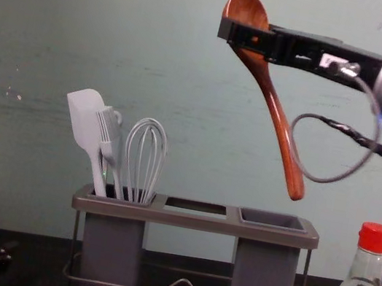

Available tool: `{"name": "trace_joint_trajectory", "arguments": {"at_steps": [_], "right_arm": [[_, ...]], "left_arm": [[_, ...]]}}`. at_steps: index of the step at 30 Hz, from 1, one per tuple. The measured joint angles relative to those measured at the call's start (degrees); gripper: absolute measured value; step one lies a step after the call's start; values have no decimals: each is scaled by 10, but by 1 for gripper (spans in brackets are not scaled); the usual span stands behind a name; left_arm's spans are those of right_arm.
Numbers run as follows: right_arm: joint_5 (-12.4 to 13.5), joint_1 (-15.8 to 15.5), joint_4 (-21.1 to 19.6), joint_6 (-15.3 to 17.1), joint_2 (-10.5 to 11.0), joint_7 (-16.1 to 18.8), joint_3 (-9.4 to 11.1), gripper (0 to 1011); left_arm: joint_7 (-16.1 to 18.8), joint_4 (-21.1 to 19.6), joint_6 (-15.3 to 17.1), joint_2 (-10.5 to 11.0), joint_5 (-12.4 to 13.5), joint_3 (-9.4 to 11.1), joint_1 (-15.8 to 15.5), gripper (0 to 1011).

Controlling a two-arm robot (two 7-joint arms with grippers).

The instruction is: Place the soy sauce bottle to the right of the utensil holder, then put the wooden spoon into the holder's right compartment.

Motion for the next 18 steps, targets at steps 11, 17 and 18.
{"name": "trace_joint_trajectory", "arguments": {"at_steps": [11,17,18], "right_arm": [[-16,67,115,-39,-24,-14,-28,830],[-22,79,149,-47,-31,-15,-34,829],[-22,79,152,-48,-31,-15,-35,830]], "left_arm": [[0,0,0,0,0,0,0,1005],[0,0,0,0,0,0,0,1005],[0,0,0,0,0,0,0,1005]]}}
